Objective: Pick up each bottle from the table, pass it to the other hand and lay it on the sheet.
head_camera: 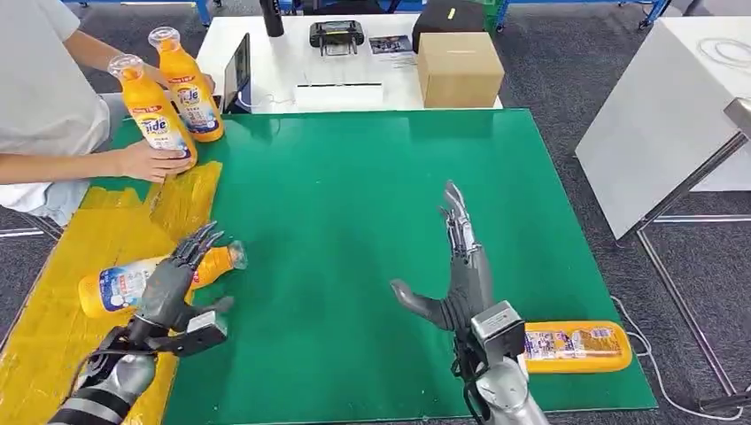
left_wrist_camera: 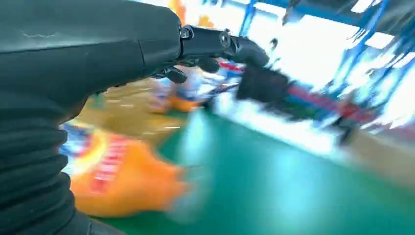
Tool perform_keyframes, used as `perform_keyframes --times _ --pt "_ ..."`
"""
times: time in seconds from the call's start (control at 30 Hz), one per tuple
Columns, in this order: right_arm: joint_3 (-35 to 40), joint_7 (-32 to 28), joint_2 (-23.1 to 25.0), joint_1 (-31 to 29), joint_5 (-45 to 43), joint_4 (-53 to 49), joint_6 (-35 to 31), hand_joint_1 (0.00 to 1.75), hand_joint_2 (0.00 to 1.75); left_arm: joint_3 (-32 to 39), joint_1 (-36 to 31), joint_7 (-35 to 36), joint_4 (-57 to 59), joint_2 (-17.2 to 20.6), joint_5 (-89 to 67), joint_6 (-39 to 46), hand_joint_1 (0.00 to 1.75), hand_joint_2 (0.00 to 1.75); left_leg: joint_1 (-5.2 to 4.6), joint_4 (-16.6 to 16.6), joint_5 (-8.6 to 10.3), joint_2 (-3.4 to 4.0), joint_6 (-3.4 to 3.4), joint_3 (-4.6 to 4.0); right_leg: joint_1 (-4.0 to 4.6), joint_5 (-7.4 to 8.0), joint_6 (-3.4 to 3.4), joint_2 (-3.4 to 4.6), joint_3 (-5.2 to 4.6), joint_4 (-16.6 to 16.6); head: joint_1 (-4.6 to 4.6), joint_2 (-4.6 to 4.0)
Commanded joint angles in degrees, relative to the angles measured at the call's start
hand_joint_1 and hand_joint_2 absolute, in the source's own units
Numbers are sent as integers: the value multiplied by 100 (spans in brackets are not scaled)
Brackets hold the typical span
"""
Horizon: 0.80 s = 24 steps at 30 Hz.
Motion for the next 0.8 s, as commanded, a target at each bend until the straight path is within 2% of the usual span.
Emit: perform_keyframes --times 0.03,0.1,0.13,0.2,0.33,0.37,0.4,0.47,0.53,0.6,0.8 --pt "94 65 -249 -105 744 181 -542 0 175 444 761 -527 -2192 -657 1414 -924 0 175 6 3 -9 1 1 9 6 -4 -4 3 13 -6 -7 0" --pt "194 312 -414 -60 1662 156 -925 0 175 441 927 -527 -2572 -800 1960 -1159 0 175 6 3 -10 -2 1 7 7 -4 -4 0 8 -6 -2 0" --pt "192 312 -426 -34 1660 146 -929 0 175 431 959 -527 -2595 -819 1942 -1154 0 175 3 1 -4 -3 1 0 4 0 -2 -1 0 -5 -4 0" --pt "320 640 -647 60 2467 138 -1036 0 175 585 1109 -527 -2682 -1043 2198 -1496 0 175 9 0 -14 1 1 18 10 -5 -5 5 20 -13 -2 0" --pt "305 633 -667 107 2471 152 -1055 0 175 599 1145 -527 -2714 -1083 2151 -1523 0 175 3 -3 -8 -1 2 11 11 -2 -1 1 11 -10 -4 0" --pt "305 633 -667 107 2471 152 -1055 0 175 599 1145 -527 -2714 -1083 2151 -1523 0 175 10 -4 -18 1 2 32 18 -7 -4 5 36 -19 -2 0" --pt "471 1003 -900 101 3116 195 -862 0 175 722 1194 -527 -2611 -1193 2330 -1795 0 175 4 -2 -7 0 2 6 13 -1 -1 2 8 -8 -4 0" --pt "605 1462 -1313 255 3986 268 -608 0 175 803 1355 -423 -2571 -1385 2468 -2174 0 175 0 -8 -6 -1 3 12 9 -1 0 2 12 -12 -4 0" --pt "615 1547 -1589 479 4205 280 -502 0 175 786 1471 -372 -2492 -1465 2488 -2334 0 175 5 -11 -8 -8 4 21 14 -1 1 -5 29 -24 -7 0" --pt "569 1524 -1670 589 4213 279 -531 0 175 760 1506 -411 -2432 -1488 2456 -2365 0 175 5 -15 -9 -19 5 28 14 -4 1 -15 39 -31 -6 0" --pt "533 1605 -2010 827 4313 115 -369 0 175 651 1557 -392 -2292 -1491 2313 -2448 0 175 -2 -7 -8 -15 3 0 -1 -3 0 -11 4 -13 -7 0"
